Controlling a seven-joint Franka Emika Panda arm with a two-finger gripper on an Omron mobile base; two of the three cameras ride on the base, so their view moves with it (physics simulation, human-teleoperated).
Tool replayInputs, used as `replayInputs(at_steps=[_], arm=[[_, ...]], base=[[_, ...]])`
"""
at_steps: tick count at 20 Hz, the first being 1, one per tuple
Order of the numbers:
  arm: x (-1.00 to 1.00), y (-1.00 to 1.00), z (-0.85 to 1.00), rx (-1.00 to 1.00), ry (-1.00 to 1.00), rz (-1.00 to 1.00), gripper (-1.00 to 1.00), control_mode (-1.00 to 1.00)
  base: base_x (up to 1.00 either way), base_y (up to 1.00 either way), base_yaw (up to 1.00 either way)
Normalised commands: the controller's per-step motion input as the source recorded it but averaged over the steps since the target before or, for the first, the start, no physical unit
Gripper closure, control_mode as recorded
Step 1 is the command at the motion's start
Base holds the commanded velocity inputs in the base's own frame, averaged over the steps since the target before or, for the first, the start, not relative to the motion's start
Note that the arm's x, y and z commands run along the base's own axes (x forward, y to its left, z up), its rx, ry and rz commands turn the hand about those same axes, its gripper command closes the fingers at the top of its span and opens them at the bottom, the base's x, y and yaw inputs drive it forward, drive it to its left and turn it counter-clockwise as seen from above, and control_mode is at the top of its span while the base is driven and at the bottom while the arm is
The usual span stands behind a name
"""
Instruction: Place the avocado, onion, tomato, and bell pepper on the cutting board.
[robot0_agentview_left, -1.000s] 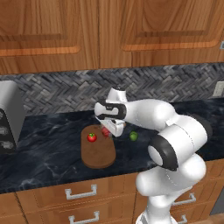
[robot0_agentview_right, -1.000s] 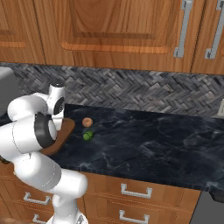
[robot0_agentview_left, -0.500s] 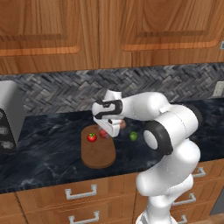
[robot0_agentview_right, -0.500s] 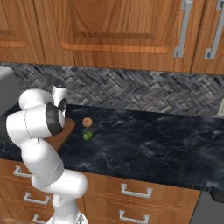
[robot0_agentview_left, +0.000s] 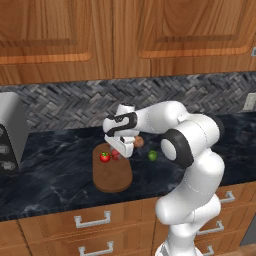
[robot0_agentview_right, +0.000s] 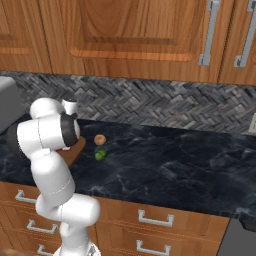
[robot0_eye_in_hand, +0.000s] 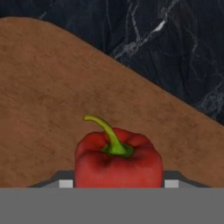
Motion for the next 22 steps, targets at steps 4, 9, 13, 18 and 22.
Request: replayInputs(at_steps=[4, 9, 13, 18, 22], arm=[[0.00, 0.00, -0.15, 0.00, 0.00, 0.00, 1.00, -1.00], [0.00, 0.00, -0.16, 0.00, 0.01, -0.01, 1.00, -1.00], [0.00, 0.01, -0.18, 0.00, 0.02, -0.01, 1.00, -1.00], [0.03, 0.14, -0.17, 0.00, 0.03, -0.03, -1.00, -1.00], [-0.09, 0.02, -0.01, 0.00, 0.01, -0.05, -1.00, -1.00]], base=[[0.00, 0.00, 0.00], [0.00, 0.00, 0.00], [0.00, 0.00, 0.00], [0.00, 0.00, 0.00], [0.00, 0.00, 0.00]])
